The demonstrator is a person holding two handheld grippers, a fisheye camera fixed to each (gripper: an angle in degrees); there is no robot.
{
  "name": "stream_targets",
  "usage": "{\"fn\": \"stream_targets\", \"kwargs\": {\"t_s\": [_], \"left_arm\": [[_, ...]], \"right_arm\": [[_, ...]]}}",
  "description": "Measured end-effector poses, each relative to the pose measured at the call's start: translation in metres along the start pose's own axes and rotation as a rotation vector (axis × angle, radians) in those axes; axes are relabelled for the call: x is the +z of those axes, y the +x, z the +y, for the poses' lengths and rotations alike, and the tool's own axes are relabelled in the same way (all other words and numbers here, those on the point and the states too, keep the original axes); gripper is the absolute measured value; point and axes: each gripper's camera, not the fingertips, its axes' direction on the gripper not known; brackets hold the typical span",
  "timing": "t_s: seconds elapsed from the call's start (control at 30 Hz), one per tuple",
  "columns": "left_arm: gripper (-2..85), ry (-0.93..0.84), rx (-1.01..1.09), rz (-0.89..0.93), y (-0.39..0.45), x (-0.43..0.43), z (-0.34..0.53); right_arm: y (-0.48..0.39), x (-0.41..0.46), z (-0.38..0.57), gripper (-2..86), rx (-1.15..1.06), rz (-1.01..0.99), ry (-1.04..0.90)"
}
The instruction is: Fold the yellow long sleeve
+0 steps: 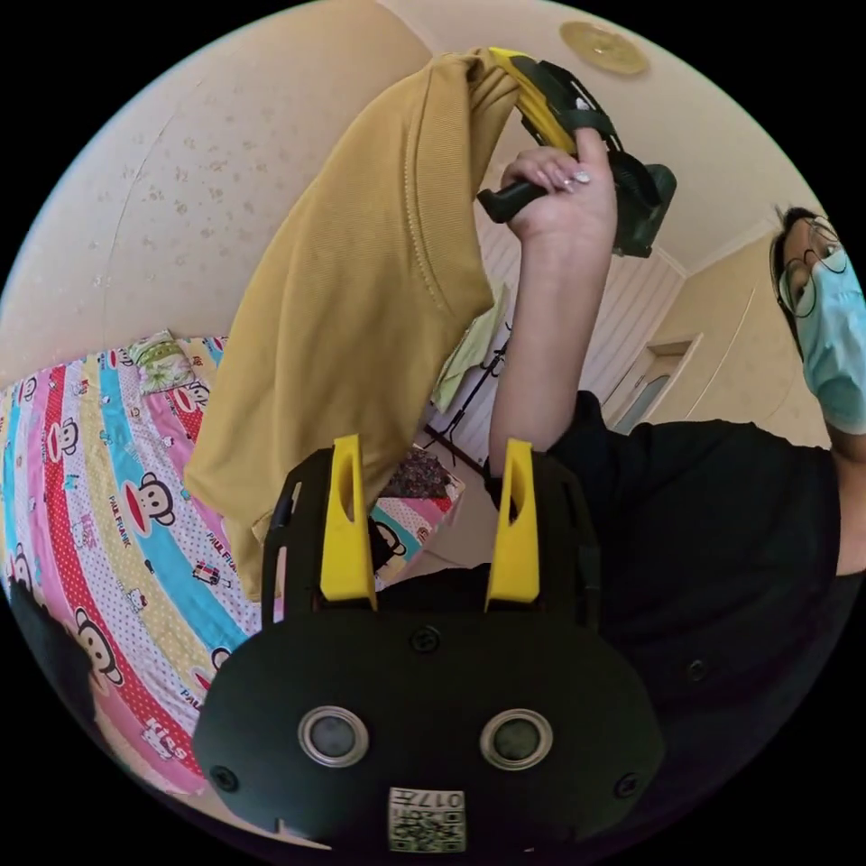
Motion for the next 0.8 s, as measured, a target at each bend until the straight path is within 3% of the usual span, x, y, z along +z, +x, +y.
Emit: {"fn": "stream_targets", "kwargs": {"t_s": [0.27,0.33,0.5,0.67,0.8], "left_arm": [[18.4,0.018,-0.228,-0.281,0.004,-0.023,-0.003],[7.4,0.100,-0.312,-0.304,-0.009,-0.051,0.003],[0.9,0.380,-0.461,-0.351,-0.033,-0.151,0.019],[0.0,0.615,-0.442,-0.474,-0.012,-0.259,0.010],[-0.1,0.705,-0.306,-0.558,0.033,-0.327,-0.017]], "right_arm": [[-0.038,0.044,0.015,2.1,-0.044,-0.059,-0.063],[-0.034,0.039,0.019,2.1,-0.062,-0.087,-0.056],[0.001,0.031,0.036,2.3,-0.121,-0.162,-0.088],[0.057,0.027,0.077,2.4,-0.199,-0.424,-0.186],[0.063,0.008,0.108,2.3,-0.253,-0.396,-0.238]]}}
